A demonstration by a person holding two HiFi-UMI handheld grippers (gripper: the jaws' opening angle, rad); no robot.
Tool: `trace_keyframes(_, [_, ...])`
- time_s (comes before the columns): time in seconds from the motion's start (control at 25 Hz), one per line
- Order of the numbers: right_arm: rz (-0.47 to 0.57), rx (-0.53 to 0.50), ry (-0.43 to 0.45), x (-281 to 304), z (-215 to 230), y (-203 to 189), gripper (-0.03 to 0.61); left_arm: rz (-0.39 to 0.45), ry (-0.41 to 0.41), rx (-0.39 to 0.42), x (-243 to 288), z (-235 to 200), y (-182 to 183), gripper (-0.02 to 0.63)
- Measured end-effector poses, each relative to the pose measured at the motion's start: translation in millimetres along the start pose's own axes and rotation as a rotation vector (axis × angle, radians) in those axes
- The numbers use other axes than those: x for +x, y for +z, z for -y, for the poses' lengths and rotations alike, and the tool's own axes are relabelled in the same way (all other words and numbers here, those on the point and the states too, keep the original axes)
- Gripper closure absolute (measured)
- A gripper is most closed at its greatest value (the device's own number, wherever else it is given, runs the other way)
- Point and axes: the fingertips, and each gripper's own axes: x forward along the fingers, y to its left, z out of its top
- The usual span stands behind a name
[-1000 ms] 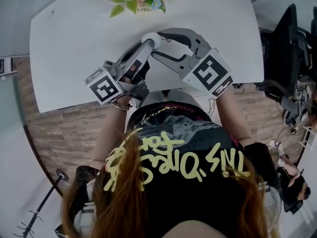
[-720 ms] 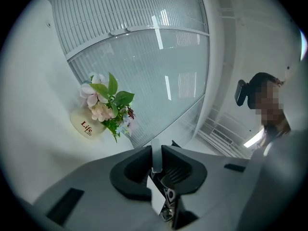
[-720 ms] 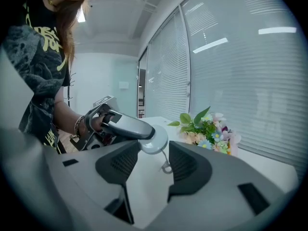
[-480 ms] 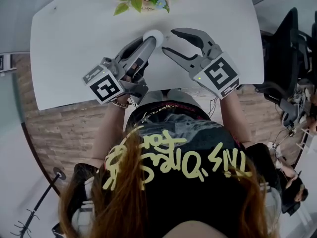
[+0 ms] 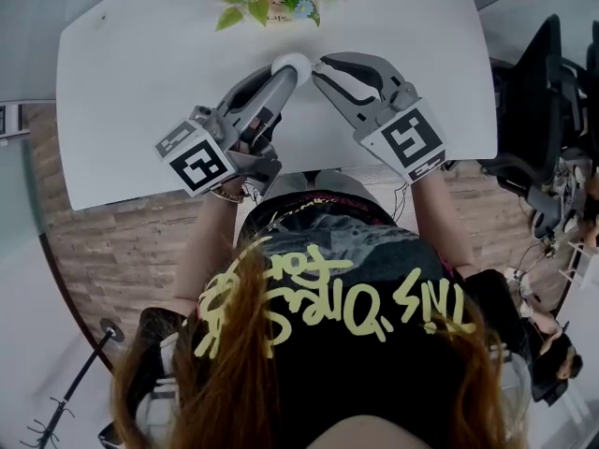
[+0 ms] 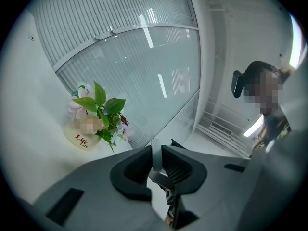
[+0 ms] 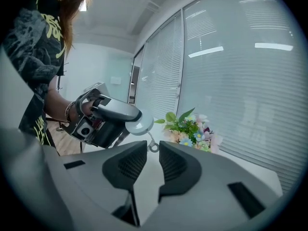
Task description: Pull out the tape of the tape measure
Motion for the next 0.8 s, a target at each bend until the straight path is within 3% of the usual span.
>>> trace_keyframes(0.28, [-0.012, -0.031, -0.044, -4.7, 8.0, 3.6, 0.509, 0.015, 0.003, 0.006, 2.2, -1.6, 1.7, 0.554])
trace_keyframes(0.6, [-0.078, -0.022, -0.201, -10.3, 36.0, -9.9, 0.512, 0.035, 0.022, 0.041, 11.7, -6.0, 4.7, 0.554])
trace_keyframes(0.8, [-0.092, -0.014, -0.248, -15.8, 46.3, -14.0, 0.512, 0.044, 0.022, 0.051, 13.0, -8.0, 7.1, 0.554])
